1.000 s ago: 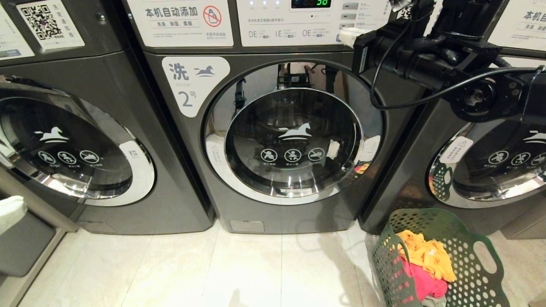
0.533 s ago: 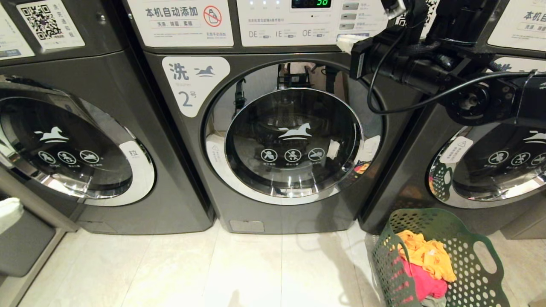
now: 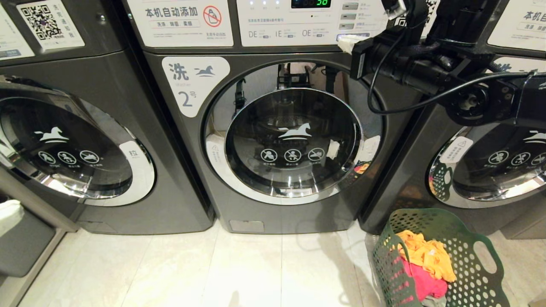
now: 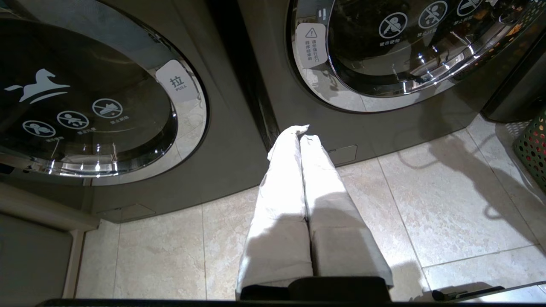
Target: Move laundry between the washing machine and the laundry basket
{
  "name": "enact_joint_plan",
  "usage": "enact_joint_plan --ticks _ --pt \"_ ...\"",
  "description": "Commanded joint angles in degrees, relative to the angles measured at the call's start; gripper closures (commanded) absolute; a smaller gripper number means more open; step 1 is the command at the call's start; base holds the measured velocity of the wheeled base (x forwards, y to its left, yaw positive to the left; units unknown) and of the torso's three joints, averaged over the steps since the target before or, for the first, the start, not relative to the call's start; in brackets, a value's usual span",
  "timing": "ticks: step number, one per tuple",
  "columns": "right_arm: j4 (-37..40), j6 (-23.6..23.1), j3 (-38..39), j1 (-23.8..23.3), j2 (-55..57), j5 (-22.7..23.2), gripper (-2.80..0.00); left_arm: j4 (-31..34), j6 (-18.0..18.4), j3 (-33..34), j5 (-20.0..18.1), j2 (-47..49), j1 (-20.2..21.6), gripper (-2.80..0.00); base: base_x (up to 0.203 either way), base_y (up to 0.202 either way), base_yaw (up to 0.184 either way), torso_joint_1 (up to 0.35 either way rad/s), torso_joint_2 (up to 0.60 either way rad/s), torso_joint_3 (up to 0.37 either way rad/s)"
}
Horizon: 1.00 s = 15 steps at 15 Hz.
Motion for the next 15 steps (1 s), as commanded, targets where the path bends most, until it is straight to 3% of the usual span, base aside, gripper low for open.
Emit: enact_joint_plan --ticks 1,15 --pt "-0.2 -0.2 0.0 -0.7 0.1 0.1 0.00 0.0 0.1 0.0 0.0 0.3 0.0 0.00 0.000 0.000 0.000 0.000 0.00 0.000" --pt "-0.2 -0.3 1.3 -2.8 -0.6 0.2 0.00 -0.4 0.1 0.5 -0.3 1.0 -0.1 0.00 0.000 0.000 0.000 0.000 0.00 0.000"
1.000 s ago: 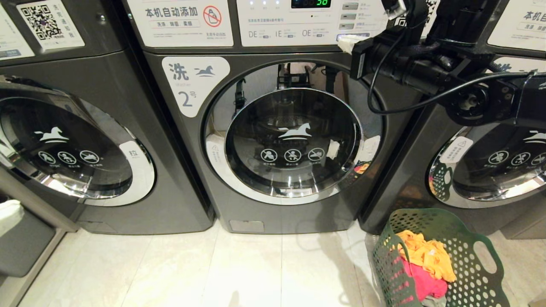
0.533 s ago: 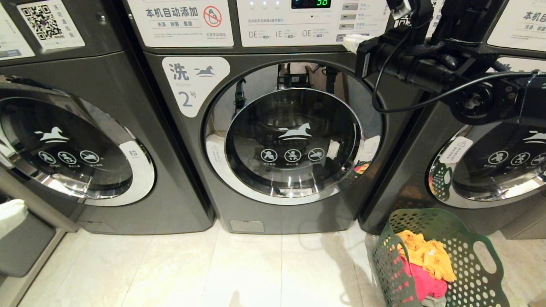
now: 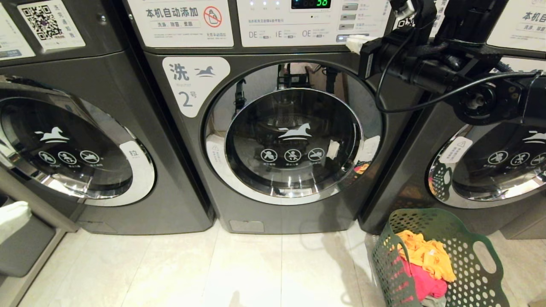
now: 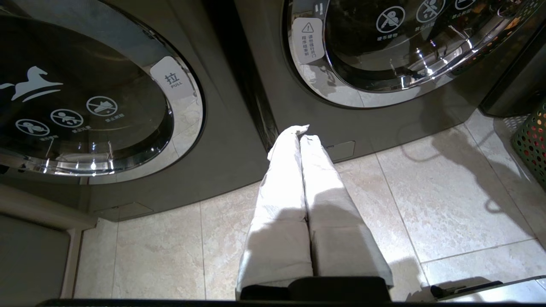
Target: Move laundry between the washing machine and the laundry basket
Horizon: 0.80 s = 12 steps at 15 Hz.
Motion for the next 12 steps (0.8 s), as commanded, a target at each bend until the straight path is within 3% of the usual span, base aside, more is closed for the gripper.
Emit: enact_joint_plan --ticks 1,10,12 --pt "-0.1 -0.1 1.2 0.0 -0.6 0.1 0.00 0.0 0.1 0.0 0.1 0.0 0.1 0.00 0.000 0.000 0.000 0.000 0.00 0.000" --pt "0.0 -0.1 3.8 0.1 -2.8 0.6 0.00 0.2 0.1 0.0 0.1 0.1 0.0 0.00 0.000 0.000 0.000 0.000 0.00 0.000" --pt "1.2 0.0 8.0 0.1 -5.9 0.5 0.00 0.2 0.1 0.1 0.1 0.1 0.0 0.00 0.000 0.000 0.000 0.000 0.00 0.000"
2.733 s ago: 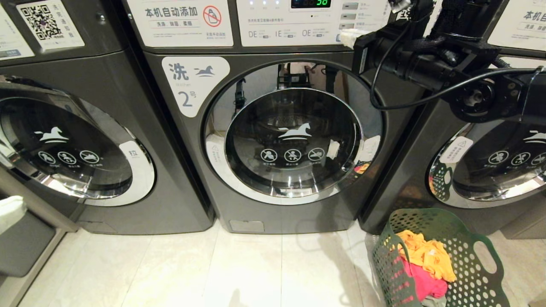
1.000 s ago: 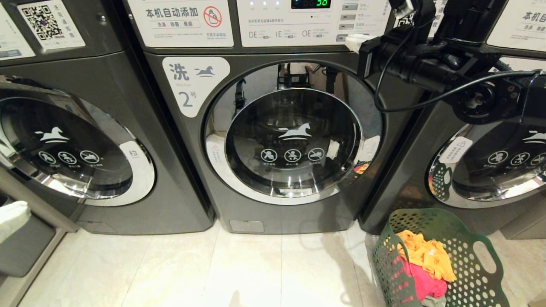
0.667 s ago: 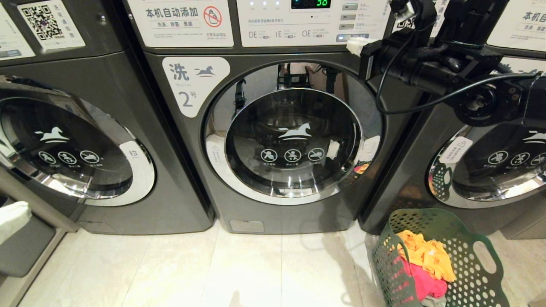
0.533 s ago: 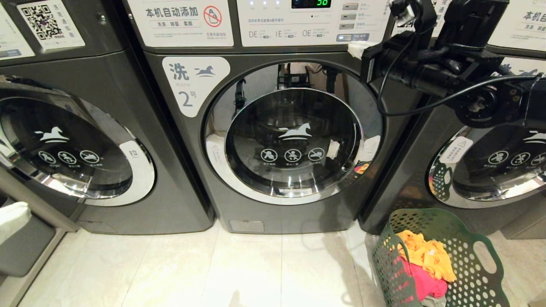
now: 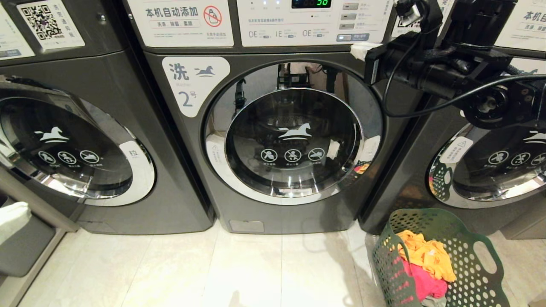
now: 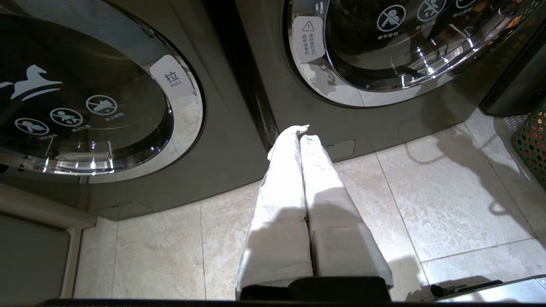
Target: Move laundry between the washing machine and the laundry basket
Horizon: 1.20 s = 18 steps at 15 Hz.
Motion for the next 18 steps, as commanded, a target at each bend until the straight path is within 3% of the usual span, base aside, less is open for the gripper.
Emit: enact_joint_plan --ticks 1,3,5,9,11,13,15,16,18 --pt "3.3 0.0 6.1 0.0 -6.0 -0.1 0.00 -0.2 0.1 0.6 0.1 0.2 0.0 0.00 0.000 0.000 0.000 0.000 0.00 0.000" --pt "12.2 0.4 15.1 0.0 -12.9 -1.3 0.00 -0.3 0.0 2.0 0.3 -0.8 0.1 0.00 0.000 0.000 0.000 0.000 0.00 0.000" --pt "16.8 1.7 27.8 0.0 -18.3 -5.8 0.00 0.3 0.0 4.3 1.6 -2.7 0.3 0.00 0.000 0.000 0.000 0.000 0.00 0.000" --pt "15.8 3.9 57.8 0.0 -30.7 -10.2 0.00 0.4 -0.1 12.9 2.3 -6.4 0.4 0.00 0.000 0.000 0.000 0.000 0.00 0.000" --pt "13.1 4.5 73.1 0.0 -35.8 -11.0 0.00 0.1 -2.4 18.4 1.7 -6.5 0.4 0.00 0.000 0.000 0.000 0.000 0.00 0.000" --pt "11.0 5.1 86.1 0.0 -39.8 -11.0 0.00 0.0 -6.6 24.1 -0.1 -6.4 0.4 0.00 0.000 0.000 0.000 0.000 0.00 0.000" --pt "9.8 5.5 96.3 0.0 -42.9 -10.8 0.00 -0.2 -10.8 30.1 -4.9 -6.4 0.4 0.00 0.000 0.000 0.000 0.000 0.00 0.000" --pt "10.3 5.6 99.3 0.0 -44.9 -10.8 0.00 -0.2 -12.0 32.7 -7.3 -6.2 0.4 0.00 0.000 0.000 0.000 0.000 0.00 0.000" --pt "18.4 5.2 100.0 0.0 -48.3 -10.9 0.00 0.2 -13.7 34.6 -11.2 -5.1 0.4 0.00 0.000 0.000 0.000 0.000 0.00 0.000"
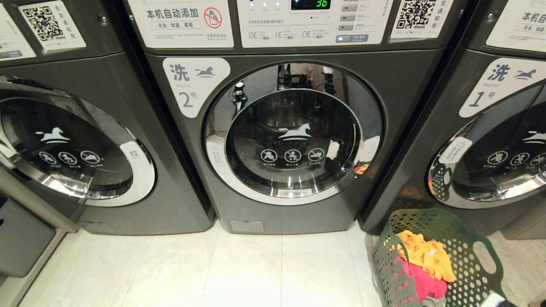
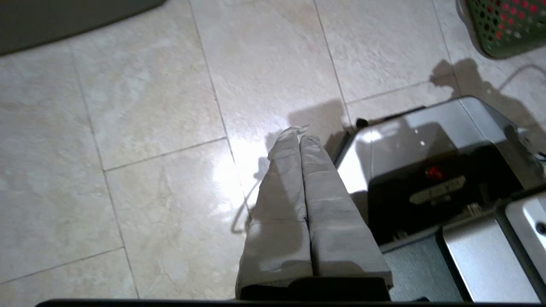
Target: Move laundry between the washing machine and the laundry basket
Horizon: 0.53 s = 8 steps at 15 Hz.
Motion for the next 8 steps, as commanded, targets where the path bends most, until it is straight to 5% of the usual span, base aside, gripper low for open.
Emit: enact_joint_plan --ticks 1,4,8 --pt "9.6 -0.3 1.6 0.3 -7.2 -0.2 0.00 0.4 -0.8 2.5 -2.1 1.0 0.1 0.00 0.000 0.000 0.000 0.000 0.00 0.000" --pt "15.3 2.0 0.6 0.7 -8.6 -1.0 0.00 0.4 -1.3 2.6 -2.1 3.0 1.2 0.00 0.000 0.000 0.000 0.000 0.00 0.000" --pt "15.2 9.7 0.6 -2.6 -13.3 -4.0 0.00 0.3 -1.4 2.6 -2.0 3.0 15.8 0.00 0.000 0.000 0.000 0.000 0.00 0.000"
